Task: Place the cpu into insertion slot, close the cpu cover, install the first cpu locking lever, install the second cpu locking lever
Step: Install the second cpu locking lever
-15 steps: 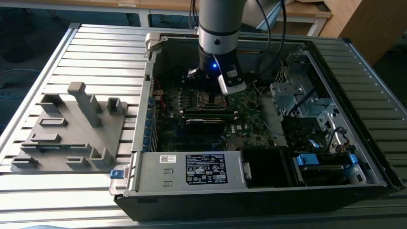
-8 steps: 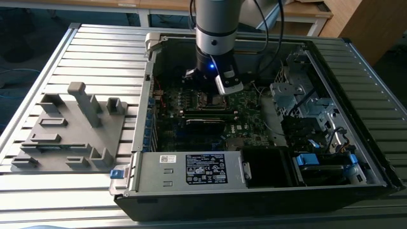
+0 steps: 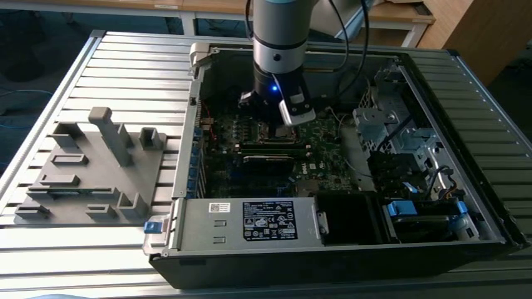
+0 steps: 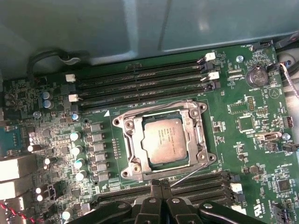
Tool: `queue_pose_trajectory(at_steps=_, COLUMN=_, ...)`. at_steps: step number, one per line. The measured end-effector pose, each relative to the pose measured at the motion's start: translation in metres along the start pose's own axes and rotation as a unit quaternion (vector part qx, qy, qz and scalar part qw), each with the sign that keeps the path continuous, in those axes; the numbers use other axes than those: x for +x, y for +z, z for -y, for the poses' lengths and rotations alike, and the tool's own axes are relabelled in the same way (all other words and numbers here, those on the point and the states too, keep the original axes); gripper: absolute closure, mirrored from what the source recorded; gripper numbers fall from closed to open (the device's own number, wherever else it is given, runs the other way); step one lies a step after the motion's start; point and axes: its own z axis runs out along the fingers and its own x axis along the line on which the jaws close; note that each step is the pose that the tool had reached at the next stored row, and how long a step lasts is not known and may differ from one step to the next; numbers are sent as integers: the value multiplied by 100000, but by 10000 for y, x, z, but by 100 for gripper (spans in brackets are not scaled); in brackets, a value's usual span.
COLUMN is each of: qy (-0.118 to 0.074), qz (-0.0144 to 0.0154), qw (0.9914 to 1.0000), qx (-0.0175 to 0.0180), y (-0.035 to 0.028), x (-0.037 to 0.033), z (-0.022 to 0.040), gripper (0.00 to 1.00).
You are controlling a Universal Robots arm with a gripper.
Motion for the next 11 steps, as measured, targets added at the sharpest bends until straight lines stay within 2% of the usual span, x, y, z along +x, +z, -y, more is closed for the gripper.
queue_pose_trajectory(at_steps=11, qy=-94, qz=-4, qw=100000, qx=-11, y=25, x=13, z=10, gripper=90)
